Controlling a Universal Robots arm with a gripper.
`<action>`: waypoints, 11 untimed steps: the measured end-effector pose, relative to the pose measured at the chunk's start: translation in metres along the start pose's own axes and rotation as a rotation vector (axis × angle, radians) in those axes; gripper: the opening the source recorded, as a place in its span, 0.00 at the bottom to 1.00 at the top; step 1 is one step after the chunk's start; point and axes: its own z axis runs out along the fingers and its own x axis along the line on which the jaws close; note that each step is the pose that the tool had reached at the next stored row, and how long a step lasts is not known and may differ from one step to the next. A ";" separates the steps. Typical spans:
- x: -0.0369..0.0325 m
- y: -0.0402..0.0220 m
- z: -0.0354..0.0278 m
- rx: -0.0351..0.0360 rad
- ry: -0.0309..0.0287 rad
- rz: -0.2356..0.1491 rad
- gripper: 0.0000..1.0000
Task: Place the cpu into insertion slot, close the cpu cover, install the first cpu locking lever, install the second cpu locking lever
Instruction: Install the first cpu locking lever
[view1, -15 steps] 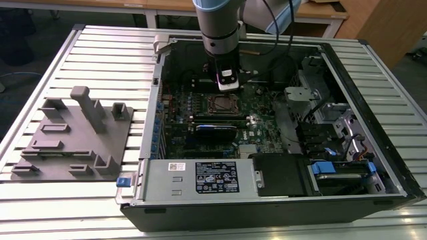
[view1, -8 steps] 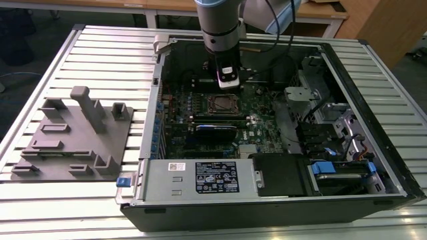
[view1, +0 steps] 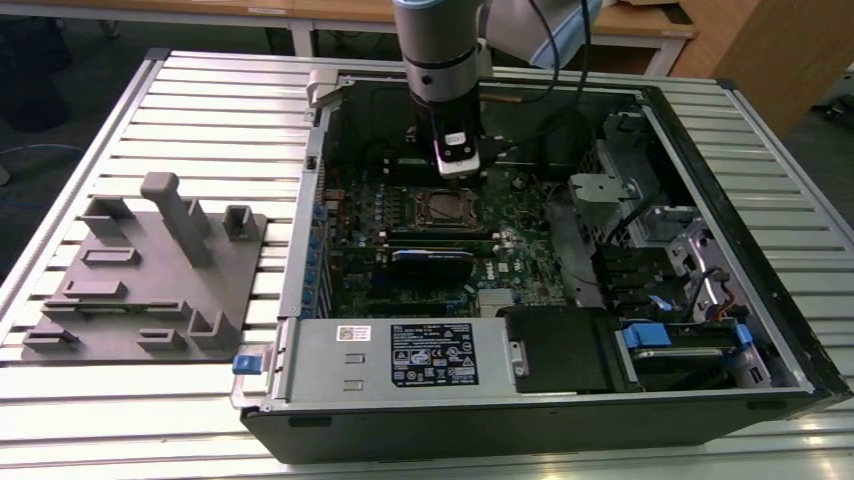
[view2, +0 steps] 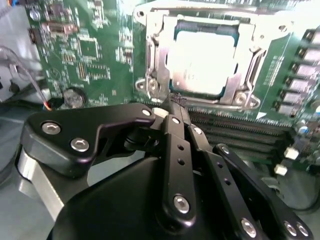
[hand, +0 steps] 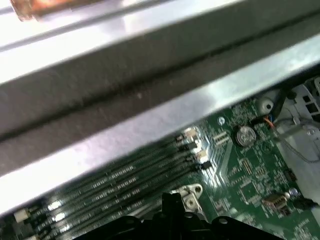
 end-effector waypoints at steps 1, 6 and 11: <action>-0.0002 0.0001 0.0001 0.0121 -0.0035 -0.003 0.11; -0.0005 0.0002 0.0001 0.0233 -0.0055 -0.005 0.11; -0.0007 0.0003 0.0002 0.0327 0.0126 -0.003 0.11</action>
